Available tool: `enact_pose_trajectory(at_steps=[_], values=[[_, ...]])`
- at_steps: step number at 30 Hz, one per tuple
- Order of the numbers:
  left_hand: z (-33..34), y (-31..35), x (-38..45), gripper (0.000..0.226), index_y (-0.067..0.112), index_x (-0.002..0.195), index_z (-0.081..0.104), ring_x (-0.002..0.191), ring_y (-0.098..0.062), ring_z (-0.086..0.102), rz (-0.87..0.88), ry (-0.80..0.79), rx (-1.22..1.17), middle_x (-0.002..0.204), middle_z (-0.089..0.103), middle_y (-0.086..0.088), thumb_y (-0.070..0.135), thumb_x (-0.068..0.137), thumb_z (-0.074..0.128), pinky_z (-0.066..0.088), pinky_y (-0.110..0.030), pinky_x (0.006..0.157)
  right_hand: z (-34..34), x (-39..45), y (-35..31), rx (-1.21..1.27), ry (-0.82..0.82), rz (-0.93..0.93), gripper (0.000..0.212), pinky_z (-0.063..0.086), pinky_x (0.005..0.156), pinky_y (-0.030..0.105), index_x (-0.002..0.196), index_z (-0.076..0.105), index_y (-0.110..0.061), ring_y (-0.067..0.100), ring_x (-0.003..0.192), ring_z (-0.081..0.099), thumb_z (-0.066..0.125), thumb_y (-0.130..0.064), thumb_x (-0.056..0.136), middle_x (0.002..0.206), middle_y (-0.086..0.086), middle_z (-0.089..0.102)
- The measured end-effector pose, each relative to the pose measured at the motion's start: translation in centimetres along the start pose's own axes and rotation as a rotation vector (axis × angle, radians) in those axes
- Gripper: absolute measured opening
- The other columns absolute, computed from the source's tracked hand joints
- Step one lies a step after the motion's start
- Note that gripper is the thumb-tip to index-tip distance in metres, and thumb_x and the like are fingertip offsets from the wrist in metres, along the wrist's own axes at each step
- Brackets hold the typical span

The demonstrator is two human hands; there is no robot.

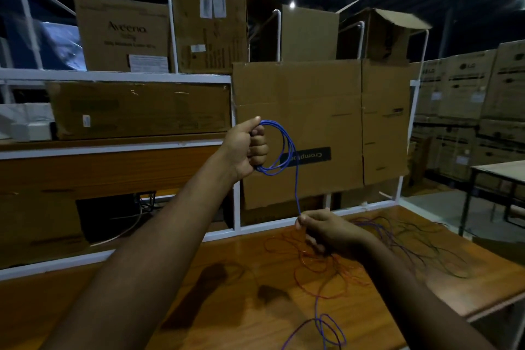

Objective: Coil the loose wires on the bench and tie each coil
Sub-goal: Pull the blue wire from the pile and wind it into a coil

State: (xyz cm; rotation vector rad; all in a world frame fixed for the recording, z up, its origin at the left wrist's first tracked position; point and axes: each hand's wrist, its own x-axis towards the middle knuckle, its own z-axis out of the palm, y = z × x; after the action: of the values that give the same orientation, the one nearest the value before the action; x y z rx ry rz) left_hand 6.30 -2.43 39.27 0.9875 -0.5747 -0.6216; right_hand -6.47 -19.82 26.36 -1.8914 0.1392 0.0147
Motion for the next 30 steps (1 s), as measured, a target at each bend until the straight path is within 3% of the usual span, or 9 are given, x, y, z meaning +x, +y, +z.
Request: enact_pose_trajectory(at_steps=[3,6,9,11,16,20,24,27,30], values=[[0.2,-0.8,0.4,0.044,0.022,0.065,0.034,0.032,-0.007,0.019,-0.01,0.035,0.004,0.043,0.023,0.008,0.038,0.106,0.036,0.014,-0.017,0.032,1.5,-0.3,-2.5,-0.662,0.328,-0.085,0.033,0.052,0.064,0.03,0.101,0.069,-0.019,0.015,0.07,0.062,0.041,-0.034,0.106,0.086,-0.001,0.069],[0.5,-1.5,0.7,0.044,0.022,0.065,0.033,0.031,-0.006,0.019,-0.017,0.045,0.029,0.042,0.024,0.008,0.037,0.106,0.035,0.012,-0.018,0.033,3.0,-1.8,-5.8,-1.013,0.165,-0.172,0.03,0.054,0.084,0.034,0.127,0.062,-0.015,0.021,0.099,0.063,0.049,-0.011,0.1,0.116,0.008,0.066],[0.8,-2.1,0.7,0.044,0.021,0.066,0.034,0.031,-0.006,0.019,-0.032,0.03,0.054,0.042,0.024,0.008,0.038,0.106,0.035,0.012,-0.018,0.033,3.4,-3.4,-9.1,-1.212,0.132,-0.346,0.038,0.048,0.095,0.03,0.129,0.061,-0.016,0.019,0.109,0.053,0.052,0.001,0.096,0.124,0.005,0.052],[0.8,-2.4,0.6,0.043,0.02,0.066,0.035,0.032,-0.006,0.021,-0.039,0.019,0.084,0.044,0.026,0.007,0.038,0.106,0.037,0.015,-0.019,0.034,2.8,-4.1,-11.4,-1.232,0.23,-0.525,0.031,0.049,0.098,0.024,0.123,0.066,-0.02,0.01,0.107,0.058,0.057,-0.006,0.096,0.122,0.001,0.058],[1.2,-2.9,-0.2,0.032,0.012,0.086,0.054,0.047,-0.01,0.05,0.036,0.01,0.211,0.064,0.052,-0.002,0.035,0.105,0.041,0.043,-0.023,0.044,0.3,-3.8,-13.8,-1.017,0.431,-0.929,0.023,0.053,0.069,0.007,0.11,0.069,-0.012,-0.008,0.07,0.062,0.069,-0.005,0.088,0.096,-0.001,0.073],[1.7,-3.0,-0.8,0.04,0.014,0.077,0.051,0.044,-0.009,0.041,0.014,-0.021,0.26,0.054,0.046,0.003,0.038,0.106,0.038,0.037,-0.021,0.04,-0.5,-1.9,-14.0,-1.015,0.619,-1.018,0.013,0.05,0.061,0.007,0.096,0.069,-0.008,0.007,0.074,0.071,0.074,-0.013,0.085,0.085,0.004,0.073],[1.4,-2.6,-0.6,0.052,0.021,0.059,0.042,0.036,-0.006,0.021,-0.104,-0.079,0.265,0.049,0.027,0.007,0.045,0.104,0.037,0.018,-0.018,0.031,-1.4,-0.3,-14.3,-1.075,0.747,-0.866,0.023,0.058,0.058,0.029,0.088,0.066,-0.014,0.009,0.063,0.064,0.072,-0.036,0.085,0.074,0.0,0.067],[1.3,-2.0,-1.0,0.051,0.021,0.064,0.045,0.038,-0.007,0.019,-0.174,-0.112,0.378,0.051,0.025,0.008,0.053,0.102,0.036,0.015,-0.02,0.032,-2.7,0.2,-14.6,-1.075,0.735,-0.616,0.053,0.05,0.051,0.024,0.076,0.063,-0.02,0.006,0.055,0.058,0.05,-0.071,0.08,0.067,-0.006,0.064],[0.7,-1.3,-1.5,0.051,0.022,0.064,0.042,0.039,-0.007,0.016,-0.226,-0.175,0.467,0.05,0.024,0.008,0.058,0.099,0.038,0.011,-0.021,0.036,-4.0,0.2,-14.4,-0.625,0.48,-0.441,0.065,0.04,0.052,0.025,0.06,0.054,-0.019,0.008,0.047,0.046,0.042,-0.079,0.081,0.053,-0.01,0.055]])
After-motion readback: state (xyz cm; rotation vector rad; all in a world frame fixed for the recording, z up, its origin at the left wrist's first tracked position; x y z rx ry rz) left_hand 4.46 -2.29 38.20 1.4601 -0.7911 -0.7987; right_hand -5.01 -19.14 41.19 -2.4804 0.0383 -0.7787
